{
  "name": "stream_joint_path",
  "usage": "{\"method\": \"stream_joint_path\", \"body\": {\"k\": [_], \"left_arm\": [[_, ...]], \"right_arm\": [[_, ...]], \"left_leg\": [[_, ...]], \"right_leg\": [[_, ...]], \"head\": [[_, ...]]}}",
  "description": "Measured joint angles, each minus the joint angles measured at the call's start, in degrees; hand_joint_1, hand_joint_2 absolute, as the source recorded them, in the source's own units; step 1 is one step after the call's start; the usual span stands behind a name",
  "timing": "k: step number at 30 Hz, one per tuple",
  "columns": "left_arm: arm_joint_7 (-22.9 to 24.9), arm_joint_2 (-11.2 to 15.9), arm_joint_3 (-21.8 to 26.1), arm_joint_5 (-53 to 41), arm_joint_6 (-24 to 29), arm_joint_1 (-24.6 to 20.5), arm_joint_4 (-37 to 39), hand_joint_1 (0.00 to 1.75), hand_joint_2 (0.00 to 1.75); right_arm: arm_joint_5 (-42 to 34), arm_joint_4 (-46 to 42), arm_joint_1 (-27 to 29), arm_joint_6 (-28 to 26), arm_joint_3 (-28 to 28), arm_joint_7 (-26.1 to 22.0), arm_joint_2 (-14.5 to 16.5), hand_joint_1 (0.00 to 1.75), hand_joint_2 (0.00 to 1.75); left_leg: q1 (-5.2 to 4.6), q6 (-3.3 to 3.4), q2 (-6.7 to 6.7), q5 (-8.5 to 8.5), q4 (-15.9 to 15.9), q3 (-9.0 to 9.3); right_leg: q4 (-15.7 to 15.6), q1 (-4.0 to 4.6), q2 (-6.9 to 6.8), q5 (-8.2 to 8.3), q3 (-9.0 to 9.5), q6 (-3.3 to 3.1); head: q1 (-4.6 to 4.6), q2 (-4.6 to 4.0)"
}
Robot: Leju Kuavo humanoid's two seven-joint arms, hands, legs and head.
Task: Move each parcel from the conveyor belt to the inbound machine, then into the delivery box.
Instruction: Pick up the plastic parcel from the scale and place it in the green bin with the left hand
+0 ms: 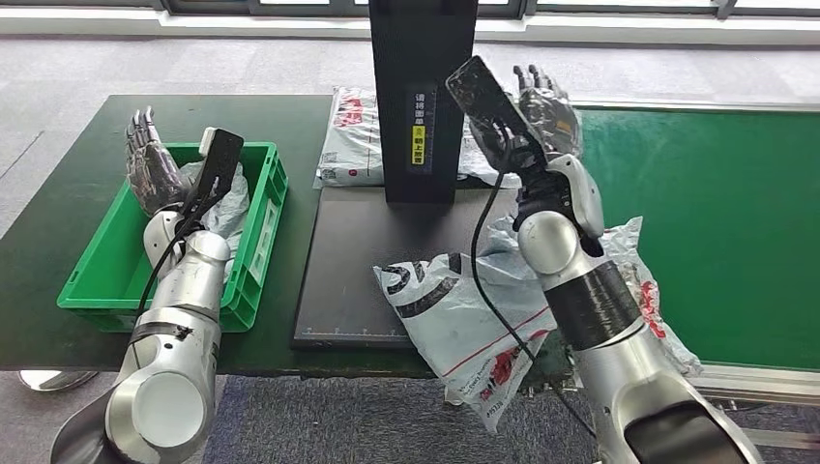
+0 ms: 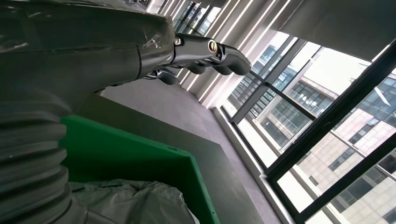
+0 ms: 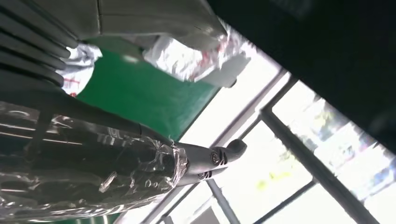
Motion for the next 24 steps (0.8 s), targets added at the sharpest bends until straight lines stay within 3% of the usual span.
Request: {"method": "stream_joint_path", "body": {"k": [3,7,12,18,21,24], "left_arm": [[0.2,0.3,-0.1,-0.1,0.0,0.0,0.0,0.00,1.75],[0.8,0.3,-0.4,-0.1,0.0,0.0,0.1,0.00,1.75],[1.1,0.3,-1.2,0.0,0.0,0.0,0.6,0.00,1.75],[-0.8,0.5,-1.5,3.0,0.0,0.1,1.3,0.00,1.75],[-1.7,0.7,-1.5,4.0,0.0,0.2,1.7,0.00,1.75],[-3.2,1.1,-1.5,6.4,0.0,0.3,2.2,0.00,1.75]], "right_arm": [[0.7,2.7,-1.5,0.1,-2.9,-0.5,-2.3,0.00,1.75],[1.7,6.5,-3.3,7.8,-3.6,0.9,-4.6,0.00,1.75],[1.9,8.1,-4.1,7.5,-3.6,-0.5,-6.0,0.00,1.75],[-1.4,4.8,-3.0,-0.5,-3.6,-10.9,-6.7,0.00,1.75],[-2.0,2.2,-2.1,-3.1,-3.6,-12.6,-6.7,0.00,1.75],[-4.2,-1.5,-0.2,-10.9,-3.6,-17.5,-6.7,0.00,1.75]], "left_leg": [[-0.03,0.00,0.04,-0.01,0.0,0.00],[-0.03,0.00,0.07,-0.01,0.0,0.01],[0.00,0.00,0.05,0.00,0.0,0.01],[0.00,-0.01,0.09,-0.01,0.0,0.01],[0.01,-0.01,0.08,-0.01,0.0,0.01],[0.01,-0.01,0.07,-0.01,0.0,0.01]], "right_leg": [[0.0,-0.02,0.03,0.00,0.00,0.00],[0.0,-0.02,0.05,0.00,-0.03,0.01],[0.0,0.02,0.04,0.00,-0.03,0.00],[0.0,0.01,0.08,0.00,-0.04,0.00],[0.0,0.02,0.07,0.00,-0.04,0.00],[0.0,0.01,0.05,0.00,-0.03,0.00]], "head": [[0.00,0.00],[-0.01,0.00],[-0.01,0.00],[-0.01,0.00],[-0.01,0.00],[-0.01,0.00]]}}
